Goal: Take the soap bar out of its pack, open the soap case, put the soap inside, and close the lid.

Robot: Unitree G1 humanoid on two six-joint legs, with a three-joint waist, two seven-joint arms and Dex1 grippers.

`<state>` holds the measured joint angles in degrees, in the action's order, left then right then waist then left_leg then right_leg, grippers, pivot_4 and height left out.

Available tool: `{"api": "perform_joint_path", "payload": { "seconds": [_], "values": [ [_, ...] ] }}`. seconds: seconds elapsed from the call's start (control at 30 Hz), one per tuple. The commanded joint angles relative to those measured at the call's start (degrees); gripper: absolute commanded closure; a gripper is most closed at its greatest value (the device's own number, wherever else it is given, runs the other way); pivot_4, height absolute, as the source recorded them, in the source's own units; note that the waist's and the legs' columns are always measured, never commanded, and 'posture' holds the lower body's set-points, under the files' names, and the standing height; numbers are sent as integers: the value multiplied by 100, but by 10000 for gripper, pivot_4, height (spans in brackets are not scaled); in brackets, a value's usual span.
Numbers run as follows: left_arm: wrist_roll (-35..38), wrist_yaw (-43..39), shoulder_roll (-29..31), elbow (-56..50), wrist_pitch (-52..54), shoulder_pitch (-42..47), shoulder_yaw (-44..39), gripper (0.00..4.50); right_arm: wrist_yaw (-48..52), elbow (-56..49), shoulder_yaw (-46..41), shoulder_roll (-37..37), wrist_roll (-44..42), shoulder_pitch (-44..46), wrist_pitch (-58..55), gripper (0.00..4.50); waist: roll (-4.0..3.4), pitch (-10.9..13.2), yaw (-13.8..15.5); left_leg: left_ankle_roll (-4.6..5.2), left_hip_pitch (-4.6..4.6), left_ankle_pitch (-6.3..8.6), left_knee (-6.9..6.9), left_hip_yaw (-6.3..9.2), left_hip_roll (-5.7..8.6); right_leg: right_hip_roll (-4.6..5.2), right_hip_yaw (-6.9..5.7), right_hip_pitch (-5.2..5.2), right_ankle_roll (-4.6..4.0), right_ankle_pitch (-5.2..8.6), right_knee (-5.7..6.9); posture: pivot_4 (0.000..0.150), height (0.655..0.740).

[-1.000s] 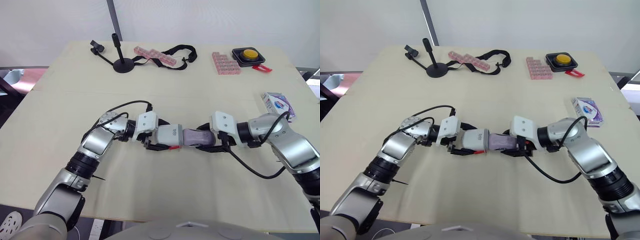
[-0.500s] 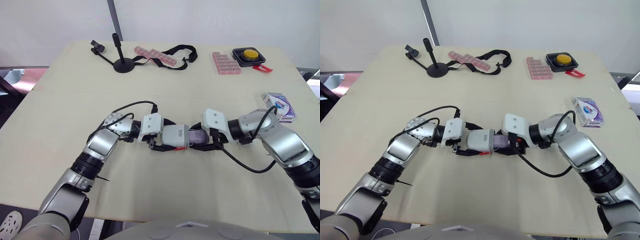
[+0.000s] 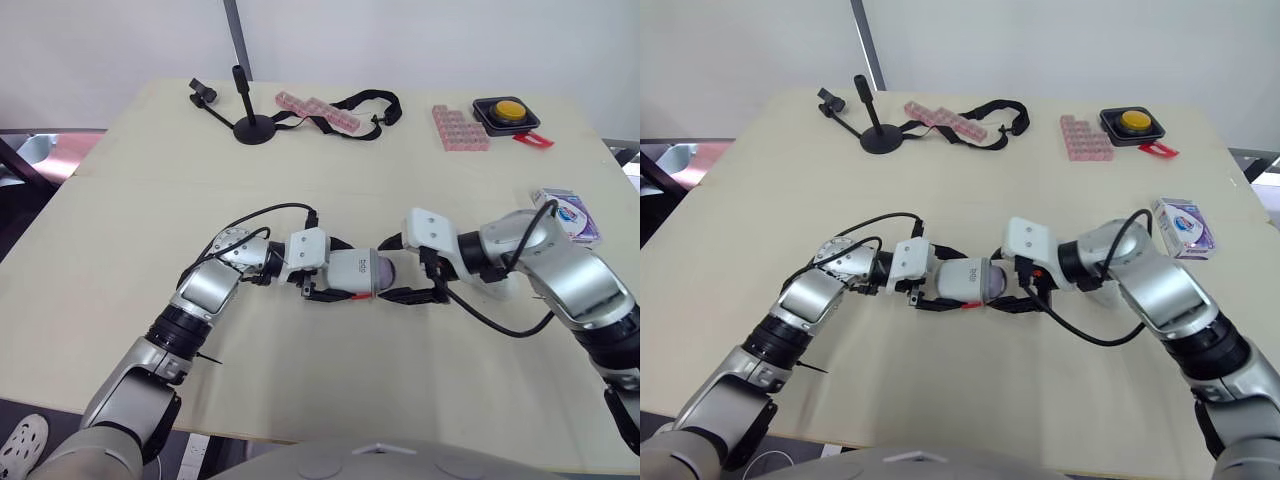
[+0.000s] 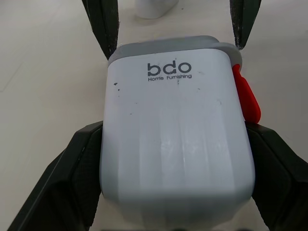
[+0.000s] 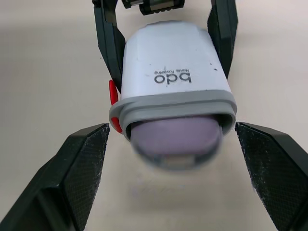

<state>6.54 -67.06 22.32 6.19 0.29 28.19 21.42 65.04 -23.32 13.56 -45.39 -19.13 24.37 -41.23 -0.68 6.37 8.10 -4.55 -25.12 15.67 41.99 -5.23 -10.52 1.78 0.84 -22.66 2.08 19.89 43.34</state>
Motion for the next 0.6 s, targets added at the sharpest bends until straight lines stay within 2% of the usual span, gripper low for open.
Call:
{"api": "perform_joint_path", "payload": {
  "seconds": [0.03,0.13,0.17,0.3,0.43,0.6],
  "values": [
    [40,37,12,-43,-152,81,-111,10235,38,-12,-594,-199,-263,-185,165,374,0,0,-1,0,-1,0,1,0,0,-3,1,0,0,0,0,1500,7096],
    [63,25,20,-13,-160,122,-132,10235,151,184,-840,-326,-317,-445,444,374,0,0,-27,0,0,0,1,0,-2,-7,5,0,0,0,-1,1500,7096],
    [68,23,20,1,-165,139,-139,10235,173,253,-866,-339,-280,-544,630,2836,0,0,-28,-1,0,0,1,0,-3,-7,6,0,0,0,-1,1500,7096],
    [81,24,12,51,-193,190,-153,10235,158,388,-852,-237,-232,-798,1057,14980,-1,0,-34,0,-1,1,1,0,-4,-6,5,0,0,0,-3,1500,7096],
    [80,40,1,64,-213,196,-145,10235,-162,685,-295,-150,711,-988,2152,27798,-1,0,-45,0,1,0,1,0,-5,-8,4,0,0,0,-1,1500,7096],
    [84,13,15,4,-212,153,-111,10235,-443,683,-103,181,923,-947,2316,44740,-4,1,-49,0,-3,0,1,-1,-4,-10,6,-4,0,0,-1,1500,7096]
  ]
}}
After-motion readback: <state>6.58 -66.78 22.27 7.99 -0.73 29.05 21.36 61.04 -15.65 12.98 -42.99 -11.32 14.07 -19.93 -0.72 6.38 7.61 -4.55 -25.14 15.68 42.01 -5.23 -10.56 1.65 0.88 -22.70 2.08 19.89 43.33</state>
